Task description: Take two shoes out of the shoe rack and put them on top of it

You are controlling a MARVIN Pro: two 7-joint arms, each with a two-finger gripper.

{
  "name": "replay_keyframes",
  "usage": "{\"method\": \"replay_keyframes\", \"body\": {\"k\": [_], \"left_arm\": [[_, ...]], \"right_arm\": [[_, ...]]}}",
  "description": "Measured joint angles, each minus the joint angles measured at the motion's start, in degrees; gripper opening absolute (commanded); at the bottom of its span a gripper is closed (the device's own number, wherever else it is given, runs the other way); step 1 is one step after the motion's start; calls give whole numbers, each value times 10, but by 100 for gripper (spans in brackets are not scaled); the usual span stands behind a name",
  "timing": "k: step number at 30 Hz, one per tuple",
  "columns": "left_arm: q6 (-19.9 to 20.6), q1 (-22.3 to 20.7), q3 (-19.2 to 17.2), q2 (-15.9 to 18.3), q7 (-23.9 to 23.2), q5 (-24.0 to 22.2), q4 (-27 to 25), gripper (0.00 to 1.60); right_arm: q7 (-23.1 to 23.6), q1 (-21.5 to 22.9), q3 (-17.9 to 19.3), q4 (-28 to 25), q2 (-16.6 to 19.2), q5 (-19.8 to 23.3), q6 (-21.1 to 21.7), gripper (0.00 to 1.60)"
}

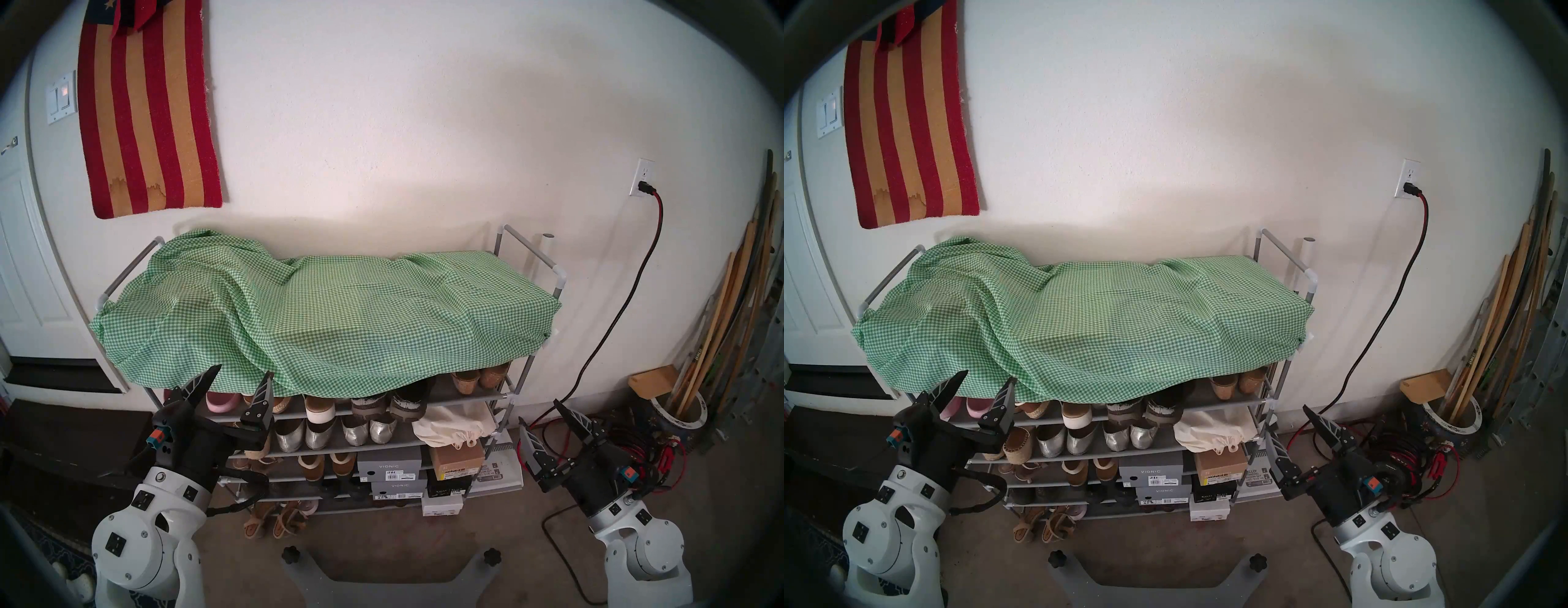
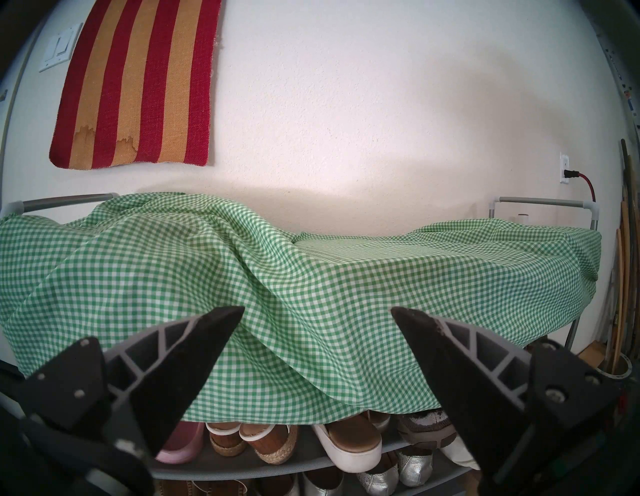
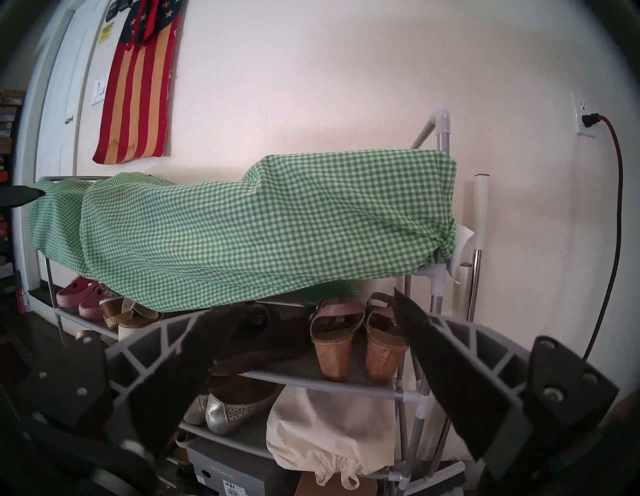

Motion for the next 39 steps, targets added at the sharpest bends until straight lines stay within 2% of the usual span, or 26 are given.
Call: {"method": "replay_keyframes", "body": {"k": [4, 8, 16, 24, 28, 39], "left_arm": [[0, 0, 0, 0, 0, 0, 0, 160], [0, 0, 0, 0, 0, 0, 0, 160], [0, 0, 0, 0, 0, 0, 0, 160], [0, 0, 0, 0, 0, 0, 0, 160], [0, 0, 0, 0, 0, 0, 0, 160], [0, 0, 0, -1, 0, 0, 0, 160]], "right_arm": [[27, 19, 15, 1, 24, 17, 29, 160], [35, 43, 8, 5, 50, 22, 53, 160], [31, 100, -55, 8, 90, 21, 103, 160], [24, 154, -135, 39, 103, -17, 147, 160], [33, 170, -163, 51, 110, -34, 160, 160], [54, 199, -211, 76, 130, -102, 146, 160]]}}
